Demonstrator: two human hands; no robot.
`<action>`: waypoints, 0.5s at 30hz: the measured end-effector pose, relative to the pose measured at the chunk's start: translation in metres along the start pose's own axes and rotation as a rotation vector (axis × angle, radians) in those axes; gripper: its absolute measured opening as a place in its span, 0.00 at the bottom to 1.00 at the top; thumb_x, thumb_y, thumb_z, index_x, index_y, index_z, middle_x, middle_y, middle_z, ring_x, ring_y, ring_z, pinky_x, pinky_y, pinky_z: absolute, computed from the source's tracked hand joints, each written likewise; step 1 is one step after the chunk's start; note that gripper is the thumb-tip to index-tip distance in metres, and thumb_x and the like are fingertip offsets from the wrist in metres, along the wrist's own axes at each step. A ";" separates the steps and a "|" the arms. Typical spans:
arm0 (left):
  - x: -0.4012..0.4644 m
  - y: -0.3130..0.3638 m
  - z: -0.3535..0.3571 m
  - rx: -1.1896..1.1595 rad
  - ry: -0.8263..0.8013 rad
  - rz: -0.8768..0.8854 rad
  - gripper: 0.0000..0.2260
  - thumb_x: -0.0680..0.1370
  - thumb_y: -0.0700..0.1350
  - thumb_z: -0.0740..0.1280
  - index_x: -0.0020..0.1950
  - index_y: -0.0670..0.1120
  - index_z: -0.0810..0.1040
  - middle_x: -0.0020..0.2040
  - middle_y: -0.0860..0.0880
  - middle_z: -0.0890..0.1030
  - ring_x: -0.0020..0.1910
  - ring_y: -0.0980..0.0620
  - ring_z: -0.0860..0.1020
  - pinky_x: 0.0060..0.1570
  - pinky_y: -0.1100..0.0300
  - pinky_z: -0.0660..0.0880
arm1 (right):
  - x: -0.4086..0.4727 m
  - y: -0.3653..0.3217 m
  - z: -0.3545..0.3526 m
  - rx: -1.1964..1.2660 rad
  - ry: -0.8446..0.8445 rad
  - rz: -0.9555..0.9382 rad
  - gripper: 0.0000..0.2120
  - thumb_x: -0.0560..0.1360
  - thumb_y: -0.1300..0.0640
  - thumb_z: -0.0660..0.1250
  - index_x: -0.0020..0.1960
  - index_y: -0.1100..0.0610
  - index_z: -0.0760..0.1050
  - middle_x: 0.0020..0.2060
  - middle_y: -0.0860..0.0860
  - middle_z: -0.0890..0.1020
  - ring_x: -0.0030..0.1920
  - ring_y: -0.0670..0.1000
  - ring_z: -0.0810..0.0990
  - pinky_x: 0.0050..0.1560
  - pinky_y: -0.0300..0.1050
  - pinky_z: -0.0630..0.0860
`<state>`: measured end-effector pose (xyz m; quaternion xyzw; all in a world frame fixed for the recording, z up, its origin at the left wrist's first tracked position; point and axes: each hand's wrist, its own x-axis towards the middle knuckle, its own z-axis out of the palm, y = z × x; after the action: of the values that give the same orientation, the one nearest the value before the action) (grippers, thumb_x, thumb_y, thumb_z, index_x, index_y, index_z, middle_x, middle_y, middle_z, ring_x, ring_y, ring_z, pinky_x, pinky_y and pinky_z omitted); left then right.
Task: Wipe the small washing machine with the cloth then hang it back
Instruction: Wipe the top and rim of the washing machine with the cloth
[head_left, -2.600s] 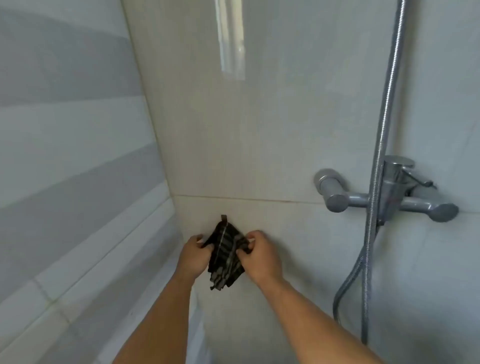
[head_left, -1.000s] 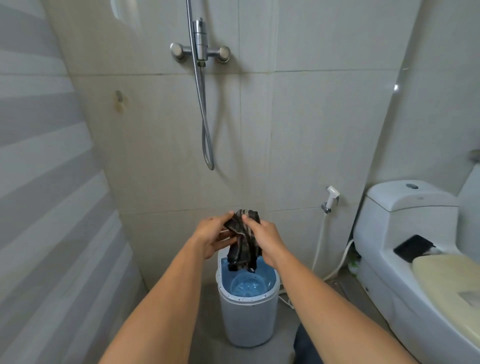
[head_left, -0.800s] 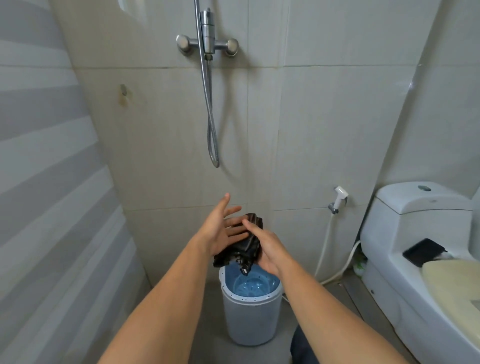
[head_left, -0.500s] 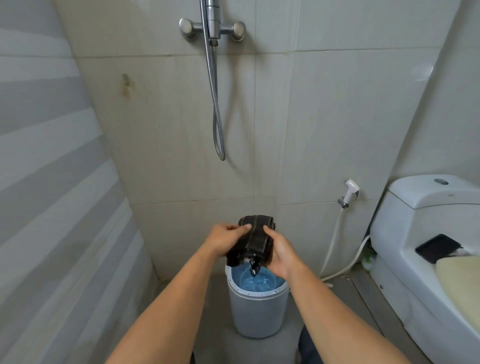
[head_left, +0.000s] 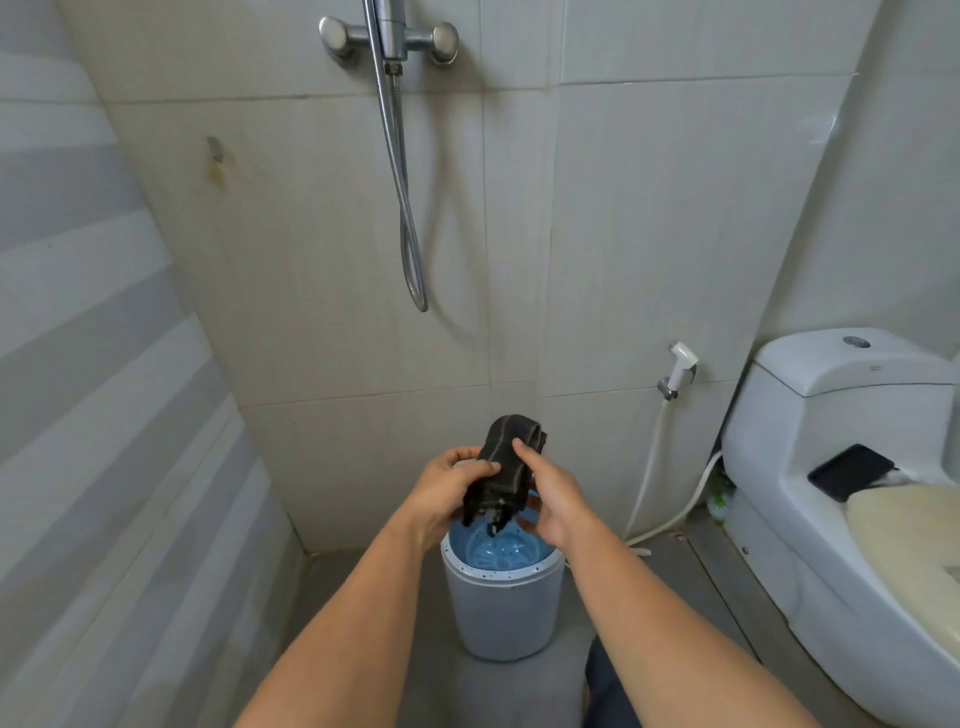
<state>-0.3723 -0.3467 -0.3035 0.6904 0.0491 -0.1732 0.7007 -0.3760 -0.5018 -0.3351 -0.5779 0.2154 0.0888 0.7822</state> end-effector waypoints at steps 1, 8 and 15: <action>-0.001 0.000 0.000 0.104 0.008 0.010 0.18 0.71 0.52 0.75 0.56 0.45 0.81 0.49 0.47 0.86 0.51 0.47 0.82 0.49 0.52 0.76 | 0.002 0.000 -0.003 0.063 -0.007 -0.025 0.24 0.72 0.41 0.75 0.59 0.58 0.83 0.47 0.56 0.88 0.50 0.59 0.86 0.52 0.55 0.81; 0.009 -0.051 -0.027 0.253 0.227 -0.037 0.15 0.76 0.59 0.69 0.48 0.47 0.81 0.42 0.54 0.80 0.43 0.54 0.77 0.47 0.57 0.72 | 0.024 0.040 -0.040 0.305 0.073 0.152 0.23 0.77 0.44 0.72 0.63 0.60 0.79 0.54 0.63 0.86 0.53 0.62 0.86 0.53 0.59 0.82; 0.088 -0.130 -0.064 0.339 0.223 -0.182 0.16 0.77 0.56 0.69 0.55 0.45 0.82 0.50 0.50 0.82 0.44 0.53 0.78 0.46 0.59 0.72 | 0.082 0.123 -0.039 0.176 0.076 0.396 0.16 0.78 0.60 0.71 0.65 0.62 0.78 0.51 0.63 0.86 0.49 0.62 0.86 0.41 0.53 0.83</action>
<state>-0.3197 -0.2972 -0.4572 0.8060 0.1585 -0.1639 0.5462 -0.3595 -0.5090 -0.4867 -0.4566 0.3611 0.1998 0.7882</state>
